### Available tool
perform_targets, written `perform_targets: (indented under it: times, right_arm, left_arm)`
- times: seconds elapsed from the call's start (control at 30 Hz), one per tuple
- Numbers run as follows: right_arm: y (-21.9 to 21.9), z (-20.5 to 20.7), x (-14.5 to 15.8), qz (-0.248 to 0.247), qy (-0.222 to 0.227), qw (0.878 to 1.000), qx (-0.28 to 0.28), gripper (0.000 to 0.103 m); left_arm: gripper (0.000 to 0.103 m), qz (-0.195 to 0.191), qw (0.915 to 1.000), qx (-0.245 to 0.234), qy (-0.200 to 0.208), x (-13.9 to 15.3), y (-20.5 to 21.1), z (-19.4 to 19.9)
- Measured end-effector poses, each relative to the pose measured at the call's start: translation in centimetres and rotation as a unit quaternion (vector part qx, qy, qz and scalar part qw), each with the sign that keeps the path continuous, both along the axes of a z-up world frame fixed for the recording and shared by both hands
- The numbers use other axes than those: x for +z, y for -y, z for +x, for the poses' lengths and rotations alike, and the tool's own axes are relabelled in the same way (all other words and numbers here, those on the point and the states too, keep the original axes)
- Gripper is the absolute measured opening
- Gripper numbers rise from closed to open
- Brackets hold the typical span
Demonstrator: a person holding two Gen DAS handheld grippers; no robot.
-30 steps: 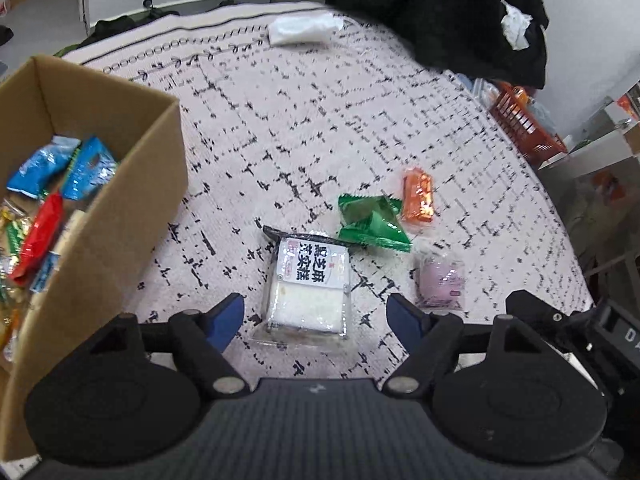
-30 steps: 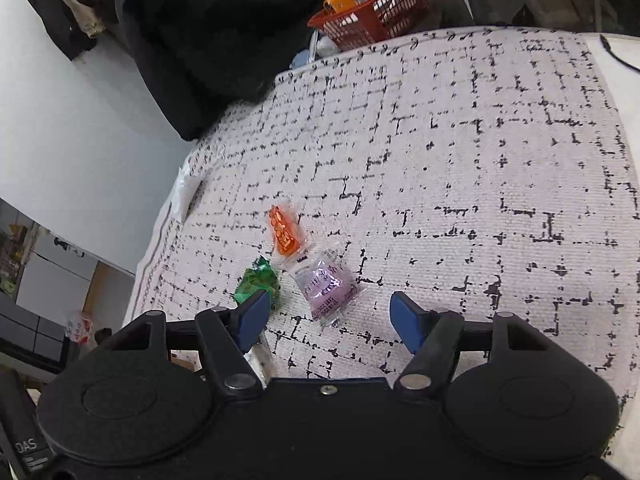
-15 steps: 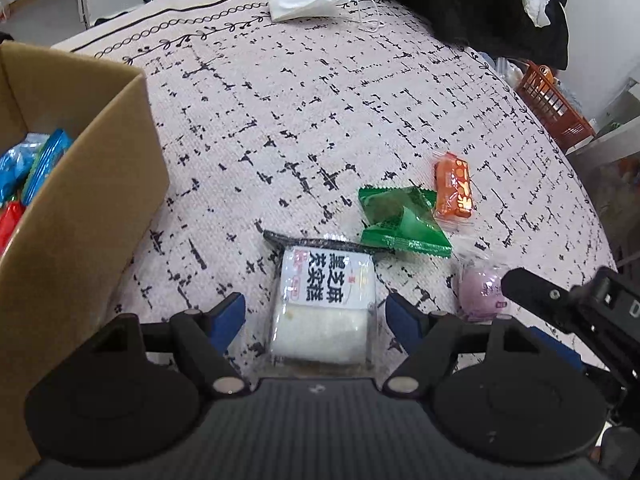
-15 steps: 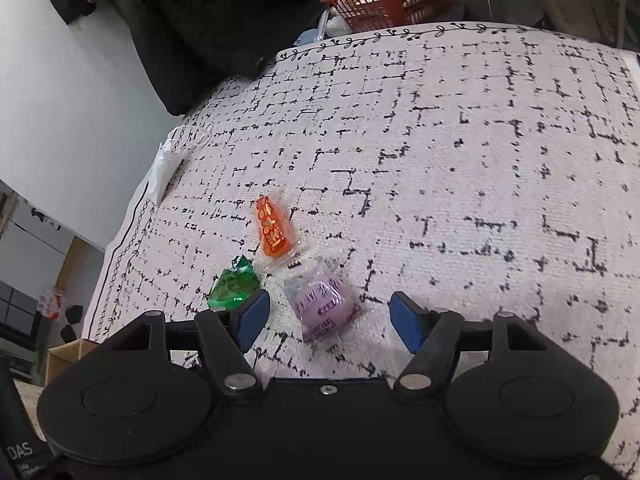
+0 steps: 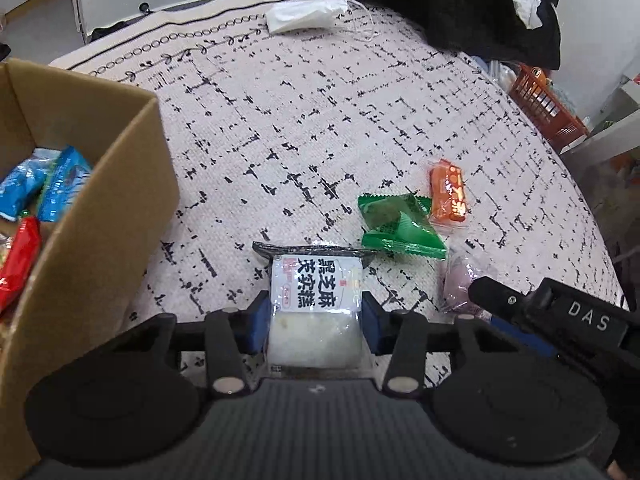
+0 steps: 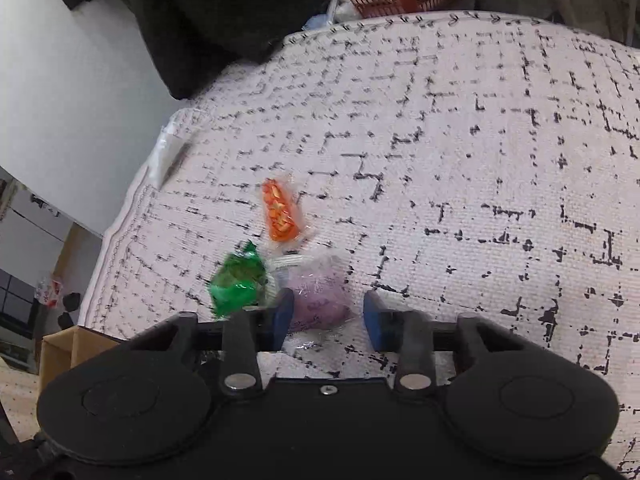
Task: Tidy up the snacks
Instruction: 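Grasp the white rice-cake pack with the left tool while the right grasps the pink candy, then lift the white pack and pink candy and carry both over the box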
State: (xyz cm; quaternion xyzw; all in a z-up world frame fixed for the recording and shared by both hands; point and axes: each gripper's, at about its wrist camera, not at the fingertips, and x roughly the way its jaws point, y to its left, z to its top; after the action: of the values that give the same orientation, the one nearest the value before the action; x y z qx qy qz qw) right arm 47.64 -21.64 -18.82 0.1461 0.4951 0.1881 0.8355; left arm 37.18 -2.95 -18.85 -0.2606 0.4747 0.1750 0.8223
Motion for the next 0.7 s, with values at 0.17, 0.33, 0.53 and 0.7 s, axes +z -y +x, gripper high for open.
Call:
perform_targets:
  times: [0.17,0.33,0.53,0.7]
  right_arm:
    - [0.2,-0.7,0.6,-0.001,0.006,1.000,0.006,0.020]
    - [0.8,-1.8,1.9,0.009,0.020,1.000,0.009,0.019]
    - [0.8,-2.9,3.3,0.029,0.031,0.999,0.023,0.017]
    - [0.4,-3.8,4.8,0.063,0.039,0.997,0.038,0.000]
  left_arm:
    - [0.045,0.005,0.9998,-0.005,0.016,1.6,0.4,-1.1]
    - [0.045,0.007,0.9996,0.002,0.029,3.1,0.2,-2.4]
    - [0.045,0.014,0.9988,0.003,0.046,5.0,0.2,-3.9]
    - [0.045,0.022,0.9977,0.005,0.064,7.1,-0.3,-5.3]
